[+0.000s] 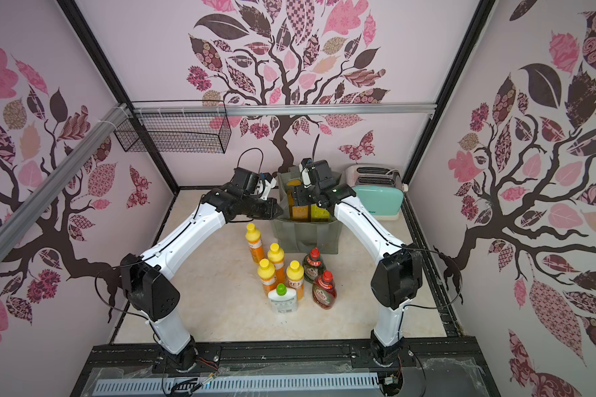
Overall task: Pack dish soap into the shopping bag
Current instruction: Adjust the shopping bag at the center of the board, then adjust the bottle of dish soap in the shopping bag.
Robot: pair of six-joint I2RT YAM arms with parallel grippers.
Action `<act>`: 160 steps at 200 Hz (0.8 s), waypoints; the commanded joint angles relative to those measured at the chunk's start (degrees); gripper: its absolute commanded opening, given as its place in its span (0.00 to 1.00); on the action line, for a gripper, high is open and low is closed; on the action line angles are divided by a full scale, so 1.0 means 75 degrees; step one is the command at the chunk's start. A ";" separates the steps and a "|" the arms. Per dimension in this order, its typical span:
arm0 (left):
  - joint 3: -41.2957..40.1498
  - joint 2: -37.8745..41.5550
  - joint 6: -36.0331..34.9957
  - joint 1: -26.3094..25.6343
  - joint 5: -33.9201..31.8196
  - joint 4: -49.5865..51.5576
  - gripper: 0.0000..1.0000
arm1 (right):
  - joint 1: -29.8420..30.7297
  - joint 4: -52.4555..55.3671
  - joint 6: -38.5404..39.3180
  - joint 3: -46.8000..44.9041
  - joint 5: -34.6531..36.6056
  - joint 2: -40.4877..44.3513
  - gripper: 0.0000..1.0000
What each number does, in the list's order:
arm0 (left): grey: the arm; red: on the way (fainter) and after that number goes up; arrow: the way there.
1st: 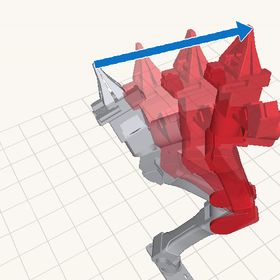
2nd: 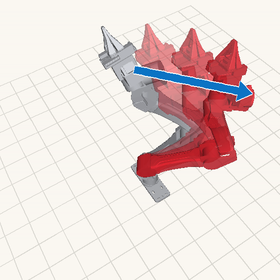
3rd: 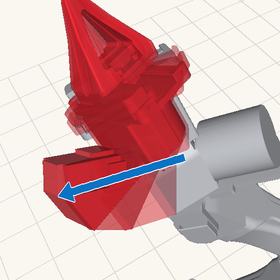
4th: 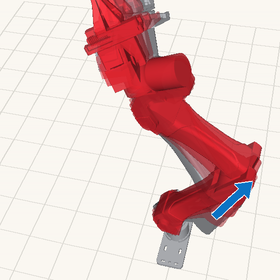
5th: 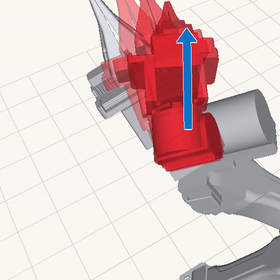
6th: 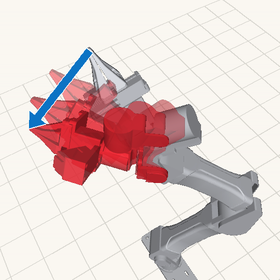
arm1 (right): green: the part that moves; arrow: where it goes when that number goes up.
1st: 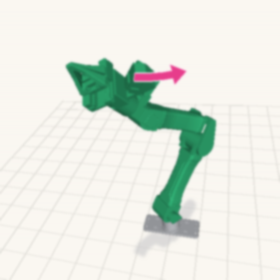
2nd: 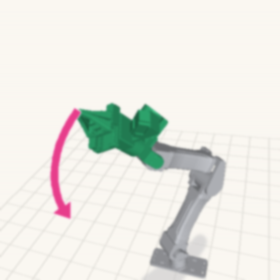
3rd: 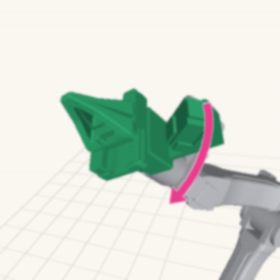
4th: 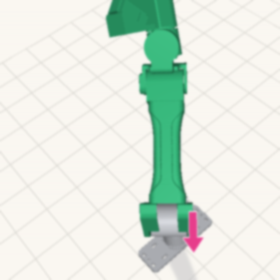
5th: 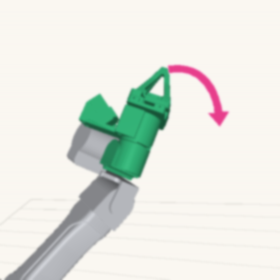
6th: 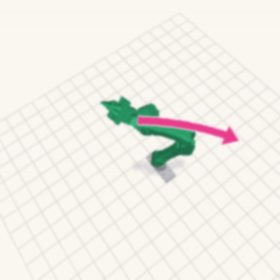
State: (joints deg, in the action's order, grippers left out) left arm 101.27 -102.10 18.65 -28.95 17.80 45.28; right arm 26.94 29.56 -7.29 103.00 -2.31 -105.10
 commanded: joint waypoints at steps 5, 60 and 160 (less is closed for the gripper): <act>-0.0477 0.0567 0.0079 0.0232 -0.0265 -0.0212 0.00 | 0.0044 -0.0057 0.0026 0.0428 -0.0119 -0.0205 0.75; -0.1331 0.1504 0.0794 0.0129 0.0292 -0.1055 0.00 | 0.0047 -0.0121 -0.0071 0.0839 -0.0338 -0.0761 0.73; 0.0683 0.0424 0.0794 0.0874 0.0539 -0.0562 0.61 | 0.0060 -0.0760 -0.0106 0.0180 0.0082 -0.0949 0.61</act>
State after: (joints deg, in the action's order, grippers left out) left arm 100.84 -95.70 25.26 -24.86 21.28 39.92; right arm 27.20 25.80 -7.77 104.49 -2.87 -111.48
